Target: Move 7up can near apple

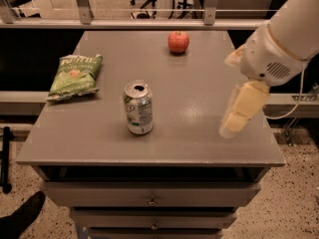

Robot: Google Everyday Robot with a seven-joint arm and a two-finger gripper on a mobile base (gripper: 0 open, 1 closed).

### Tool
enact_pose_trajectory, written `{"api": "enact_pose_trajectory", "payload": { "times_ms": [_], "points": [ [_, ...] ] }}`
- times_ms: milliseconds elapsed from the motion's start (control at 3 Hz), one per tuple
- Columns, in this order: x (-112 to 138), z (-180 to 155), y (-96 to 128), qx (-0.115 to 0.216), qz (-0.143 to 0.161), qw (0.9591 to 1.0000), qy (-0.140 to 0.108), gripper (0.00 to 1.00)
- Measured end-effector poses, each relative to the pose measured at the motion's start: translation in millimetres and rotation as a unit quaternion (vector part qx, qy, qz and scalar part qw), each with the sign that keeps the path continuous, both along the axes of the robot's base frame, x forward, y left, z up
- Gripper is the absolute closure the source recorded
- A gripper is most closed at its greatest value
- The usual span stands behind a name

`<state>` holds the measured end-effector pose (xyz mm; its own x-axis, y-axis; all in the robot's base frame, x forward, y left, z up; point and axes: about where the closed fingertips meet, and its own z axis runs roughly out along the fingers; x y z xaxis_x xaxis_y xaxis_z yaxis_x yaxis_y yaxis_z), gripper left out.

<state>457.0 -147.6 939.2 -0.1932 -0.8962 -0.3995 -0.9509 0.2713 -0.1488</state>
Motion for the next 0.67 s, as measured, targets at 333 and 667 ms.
{"api": "enact_pose_trajectory", "payload": {
  "times_ms": [333,667],
  "points": [
    [9.1,-16.7,45.6,0.072,0.014,0.9971,0.017,0.00],
    [13.2,-26.0,93.3,0.165,0.027,0.9855,0.030,0.00]
  ]
}}
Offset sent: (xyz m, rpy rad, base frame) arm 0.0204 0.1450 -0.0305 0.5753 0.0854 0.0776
